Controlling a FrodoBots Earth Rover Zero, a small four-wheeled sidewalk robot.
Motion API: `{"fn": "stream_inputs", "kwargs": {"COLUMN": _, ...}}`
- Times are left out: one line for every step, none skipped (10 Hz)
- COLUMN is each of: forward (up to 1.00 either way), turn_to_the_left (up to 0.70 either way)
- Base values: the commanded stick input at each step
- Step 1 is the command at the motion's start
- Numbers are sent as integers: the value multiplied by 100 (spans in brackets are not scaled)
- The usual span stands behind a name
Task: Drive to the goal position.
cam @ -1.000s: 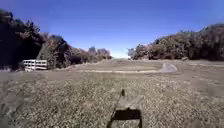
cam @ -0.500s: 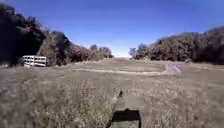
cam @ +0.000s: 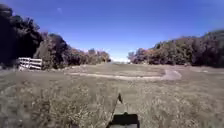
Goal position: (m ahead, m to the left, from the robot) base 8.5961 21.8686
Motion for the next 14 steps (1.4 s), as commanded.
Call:
{"fn": "stream_inputs", "kwargs": {"forward": 100, "turn_to_the_left": 0}}
{"fn": "stream_inputs", "kwargs": {"forward": 100, "turn_to_the_left": 0}}
{"fn": "stream_inputs", "kwargs": {"forward": 100, "turn_to_the_left": 4}}
{"fn": "stream_inputs", "kwargs": {"forward": 100, "turn_to_the_left": 10}}
{"fn": "stream_inputs", "kwargs": {"forward": 100, "turn_to_the_left": 11}}
{"fn": "stream_inputs", "kwargs": {"forward": 100, "turn_to_the_left": 0}}
{"fn": "stream_inputs", "kwargs": {"forward": 100, "turn_to_the_left": 0}}
{"fn": "stream_inputs", "kwargs": {"forward": 100, "turn_to_the_left": 0}}
{"fn": "stream_inputs", "kwargs": {"forward": 100, "turn_to_the_left": 0}}
{"fn": "stream_inputs", "kwargs": {"forward": 100, "turn_to_the_left": 0}}
{"fn": "stream_inputs", "kwargs": {"forward": 100, "turn_to_the_left": 0}}
{"fn": "stream_inputs", "kwargs": {"forward": 100, "turn_to_the_left": 0}}
{"fn": "stream_inputs", "kwargs": {"forward": 100, "turn_to_the_left": 0}}
{"fn": "stream_inputs", "kwargs": {"forward": 100, "turn_to_the_left": 0}}
